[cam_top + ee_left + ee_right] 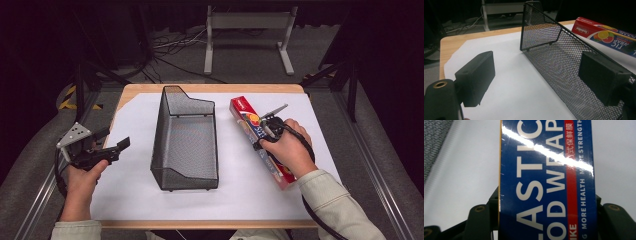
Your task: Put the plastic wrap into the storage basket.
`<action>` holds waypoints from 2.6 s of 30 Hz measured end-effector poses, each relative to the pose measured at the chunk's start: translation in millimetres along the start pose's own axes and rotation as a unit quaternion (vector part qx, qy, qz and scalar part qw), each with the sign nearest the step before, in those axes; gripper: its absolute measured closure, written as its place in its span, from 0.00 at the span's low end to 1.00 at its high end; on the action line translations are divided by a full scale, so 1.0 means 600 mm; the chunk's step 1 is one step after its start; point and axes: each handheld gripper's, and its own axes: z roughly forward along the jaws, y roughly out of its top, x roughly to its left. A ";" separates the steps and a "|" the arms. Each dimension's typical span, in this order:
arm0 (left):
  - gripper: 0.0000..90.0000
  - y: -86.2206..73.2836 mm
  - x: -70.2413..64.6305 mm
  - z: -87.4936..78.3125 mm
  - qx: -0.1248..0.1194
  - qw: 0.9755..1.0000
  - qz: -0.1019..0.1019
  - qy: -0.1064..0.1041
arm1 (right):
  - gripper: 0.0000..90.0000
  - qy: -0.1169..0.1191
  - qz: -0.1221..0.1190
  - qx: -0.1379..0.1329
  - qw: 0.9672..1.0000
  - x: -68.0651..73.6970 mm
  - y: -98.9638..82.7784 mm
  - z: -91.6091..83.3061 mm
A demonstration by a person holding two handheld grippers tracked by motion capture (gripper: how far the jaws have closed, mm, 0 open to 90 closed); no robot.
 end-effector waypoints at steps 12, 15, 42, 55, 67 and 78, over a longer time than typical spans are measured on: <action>0.16 0.000 0.001 -0.002 -0.002 1.000 0.000 0.001 | 0.44 0.018 0.014 -0.014 1.000 0.010 0.003 -0.053; 0.16 0.000 0.001 -0.001 -0.001 1.000 -0.001 0.001 | 0.44 0.015 0.015 -0.012 1.000 0.013 0.003 -0.063; 0.16 0.000 0.001 -0.002 0.001 1.000 0.000 0.001 | 0.44 0.043 -0.021 -0.023 0.999 0.123 0.038 -0.111; 0.16 0.000 0.001 -0.003 -0.002 1.000 -0.003 -0.003 | 0.44 0.056 -0.038 -0.013 0.998 0.183 0.066 -0.108; 0.16 -0.001 0.003 -0.004 -0.003 1.000 -0.002 -0.003 | 0.44 0.062 -0.048 -0.014 0.997 0.222 0.087 -0.105; 0.16 -0.001 0.004 -0.004 -0.003 1.000 -0.004 0.000 | 0.44 0.054 -0.046 -0.011 0.997 0.246 0.102 -0.090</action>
